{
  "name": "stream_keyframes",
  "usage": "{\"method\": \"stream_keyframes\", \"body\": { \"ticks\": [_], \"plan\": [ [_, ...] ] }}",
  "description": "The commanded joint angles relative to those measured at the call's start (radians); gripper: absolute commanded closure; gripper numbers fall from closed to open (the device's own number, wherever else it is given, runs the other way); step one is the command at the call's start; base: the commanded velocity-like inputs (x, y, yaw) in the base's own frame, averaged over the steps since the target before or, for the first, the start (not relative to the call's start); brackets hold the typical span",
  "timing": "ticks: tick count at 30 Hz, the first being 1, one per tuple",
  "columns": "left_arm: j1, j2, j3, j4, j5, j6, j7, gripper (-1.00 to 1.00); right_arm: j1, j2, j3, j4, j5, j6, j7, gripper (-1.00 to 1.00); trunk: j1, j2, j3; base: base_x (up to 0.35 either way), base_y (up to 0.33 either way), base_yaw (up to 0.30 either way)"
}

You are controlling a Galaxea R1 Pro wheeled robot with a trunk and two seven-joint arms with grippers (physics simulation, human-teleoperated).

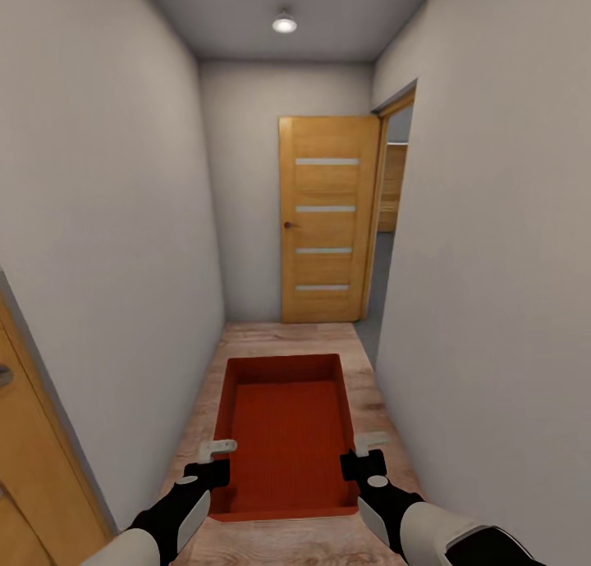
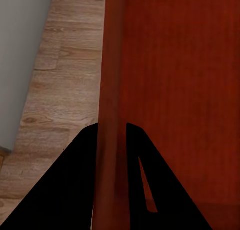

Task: Move the two storage containers from the living room to the garage. In the garage, place one container on the floor and stack the other container on top of it (either order is fine).

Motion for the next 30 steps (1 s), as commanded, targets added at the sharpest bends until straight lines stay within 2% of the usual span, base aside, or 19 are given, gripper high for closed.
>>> {"method": "stream_keyframes", "body": {
  "ticks": [1, 11, 19, 30],
  "plan": [
    [-0.001, 0.006, 0.052, -0.006, 0.003, -0.025, 0.013, 1.00, 0.000, 0.001, -0.044, 0.002, 0.001, 0.000, 0.003, 1.00, 0.001, -0.002, -0.002, 0.326, 0.000, 0.000],
    [-0.001, 0.006, 0.052, -0.006, 0.003, -0.025, 0.013, 1.00, 0.000, 0.002, -0.044, 0.002, 0.001, 0.000, 0.003, 1.00, 0.001, -0.002, -0.002, 0.326, 0.000, 0.009],
    [-0.001, 0.006, 0.052, -0.006, 0.002, -0.025, 0.013, 1.00, 0.000, 0.002, -0.044, 0.003, 0.001, -0.001, 0.003, 1.00, 0.001, -0.002, -0.002, 0.326, 0.000, 0.164],
    [-0.001, 0.006, 0.052, -0.006, 0.002, -0.025, 0.013, 1.00, 0.000, 0.001, -0.044, 0.002, 0.001, 0.000, 0.003, 1.00, 0.001, -0.002, -0.002, 0.326, 0.000, 0.012]
  ]
}}
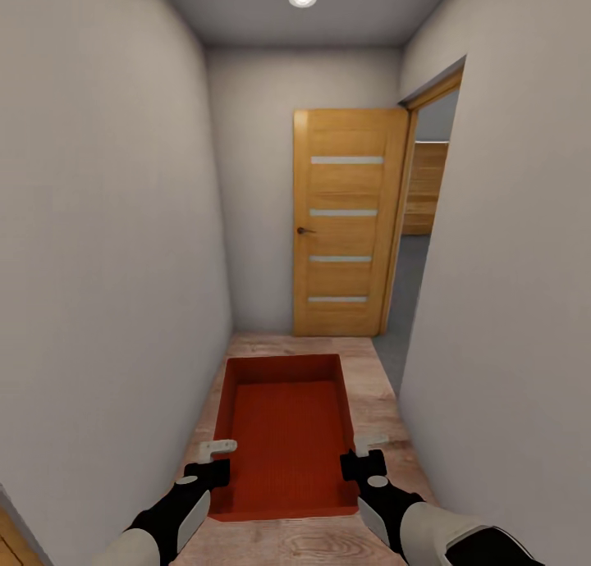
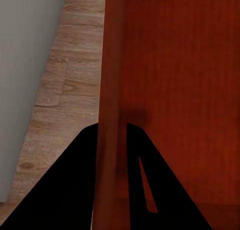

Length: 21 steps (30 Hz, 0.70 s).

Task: Move the two storage containers from the living room to the garage. In the garage, place one container on the floor and stack the other container on top of it (either order is fine).

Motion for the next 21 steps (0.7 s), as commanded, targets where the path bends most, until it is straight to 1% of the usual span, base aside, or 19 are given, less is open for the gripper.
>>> {"method": "stream_keyframes", "body": {
  "ticks": [1, 21],
  "plan": [
    [-0.001, 0.006, 0.052, -0.006, 0.003, -0.025, 0.013, 1.00, 0.000, 0.001, -0.044, 0.002, 0.001, 0.000, 0.003, 1.00, 0.001, -0.002, -0.002, 0.326, 0.000, 0.000],
    [-0.001, 0.006, 0.052, -0.006, 0.003, -0.025, 0.013, 1.00, 0.000, 0.000, -0.044, 0.001, 0.001, 0.000, 0.003, 1.00, 0.001, -0.002, -0.002, 0.326, 0.000, 0.000]
  ]
}}
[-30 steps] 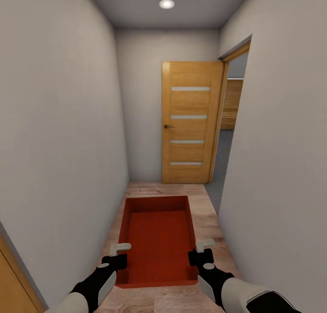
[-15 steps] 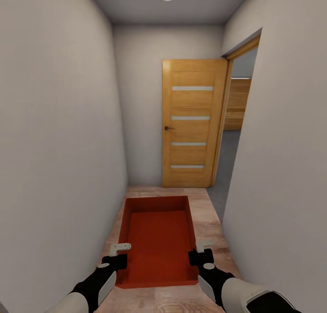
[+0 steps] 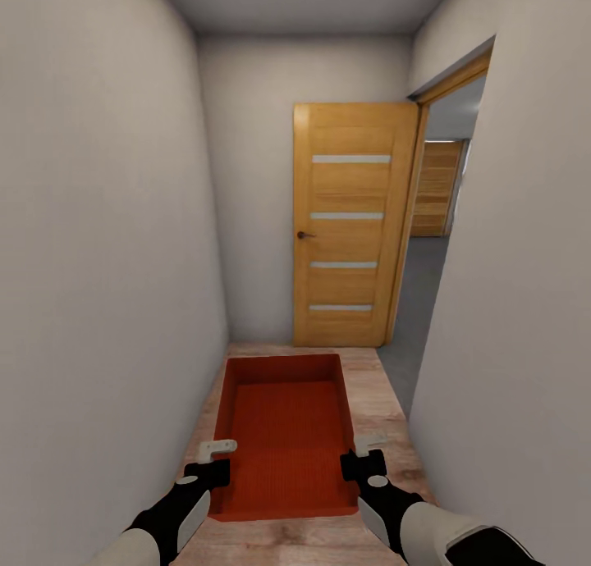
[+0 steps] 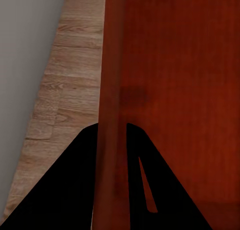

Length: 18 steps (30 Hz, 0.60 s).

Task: Move the two storage containers from the living room to the garage. In the garage, place one container on the floor and stack the other container on top of it (either order is fine).

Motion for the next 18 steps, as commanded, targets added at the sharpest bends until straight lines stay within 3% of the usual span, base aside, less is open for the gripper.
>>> {"method": "stream_keyframes", "body": {
  "ticks": [1, 18],
  "plan": [
    [-0.001, 0.006, 0.052, -0.006, 0.003, -0.025, 0.013, 1.00, 0.000, 0.001, -0.044, 0.002, 0.001, 0.000, 0.003, 1.00, 0.001, -0.002, -0.002, 0.326, 0.000, 0.000],
    [-0.001, 0.006, 0.052, -0.006, 0.004, -0.025, 0.013, 1.00, 0.000, -0.001, -0.044, 0.002, 0.001, 0.000, 0.003, 1.00, 0.001, -0.002, -0.002, 0.326, 0.000, 0.000]
  ]
}}
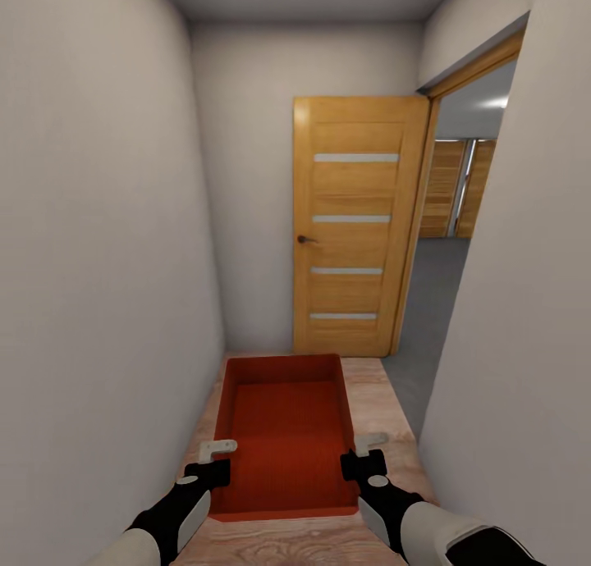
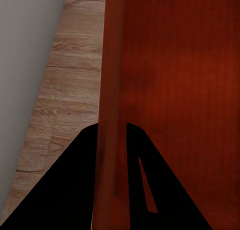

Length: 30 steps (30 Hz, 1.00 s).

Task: Move the two storage containers from the living room to the garage. In the garage, place one container on the floor and stack the other container on top of it (either order is fine).

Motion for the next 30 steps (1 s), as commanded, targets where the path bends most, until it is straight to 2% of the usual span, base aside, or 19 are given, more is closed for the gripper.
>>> {"method": "stream_keyframes", "body": {
  "ticks": [1, 30],
  "plan": [
    [-0.001, 0.007, 0.050, -0.007, 0.005, -0.025, 0.013, 1.00, 0.000, 0.000, -0.040, 0.002, -0.003, -0.001, 0.002, 1.00, 0.001, -0.002, -0.002, 0.326, 0.000, 0.000],
    [-0.001, 0.007, 0.050, -0.008, 0.004, -0.025, 0.013, 1.00, 0.000, 0.001, -0.040, 0.003, -0.003, -0.002, 0.002, 1.00, 0.001, -0.002, -0.002, 0.326, 0.000, 0.000]
  ]
}}
